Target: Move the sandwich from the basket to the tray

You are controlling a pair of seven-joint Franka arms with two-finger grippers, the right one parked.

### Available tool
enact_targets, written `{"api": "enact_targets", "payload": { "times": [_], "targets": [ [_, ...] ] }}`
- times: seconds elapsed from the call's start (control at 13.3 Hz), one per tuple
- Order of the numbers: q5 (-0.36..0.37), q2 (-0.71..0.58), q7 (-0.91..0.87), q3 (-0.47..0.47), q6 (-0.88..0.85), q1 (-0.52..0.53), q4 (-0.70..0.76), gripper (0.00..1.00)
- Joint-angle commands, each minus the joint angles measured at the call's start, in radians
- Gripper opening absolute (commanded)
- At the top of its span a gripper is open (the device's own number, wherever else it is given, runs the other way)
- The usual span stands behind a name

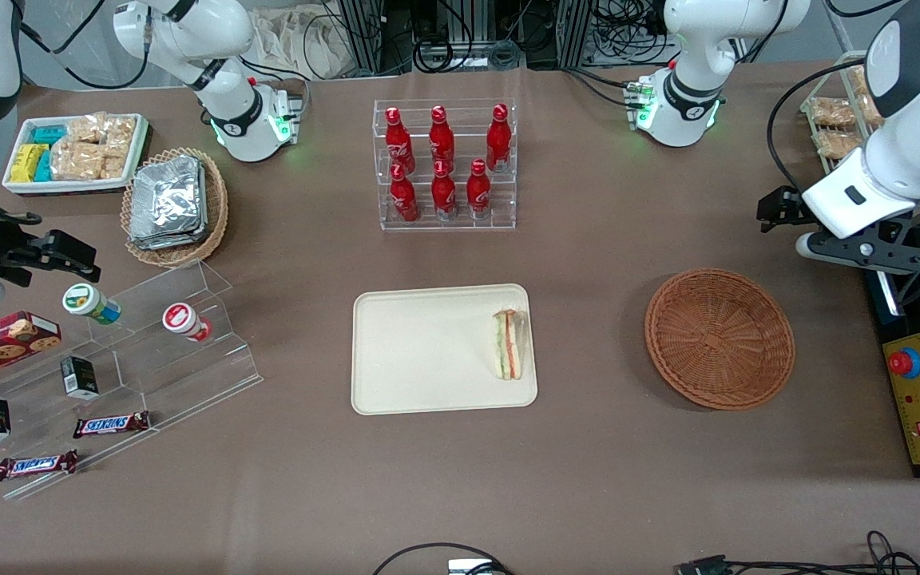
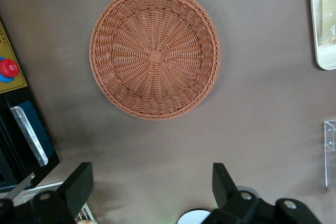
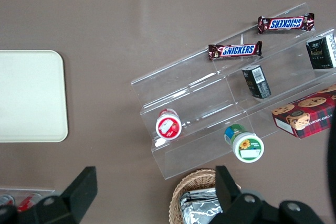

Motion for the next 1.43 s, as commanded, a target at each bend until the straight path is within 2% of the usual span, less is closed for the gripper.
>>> {"api": "enact_targets", "payload": {
  "times": [0.0,0.23,1.35],
  "targets": [
    [0.004,-0.021,-0.031,-0.017,0.021,0.026,-0.012,1.0],
    [0.007,-0.015,-0.127,-0.017,0.007,0.023,0.008,1.0],
    [0.0,0.003,-0.163,-0.012,0.016,0.023,0.022,1.0]
  ]
}}
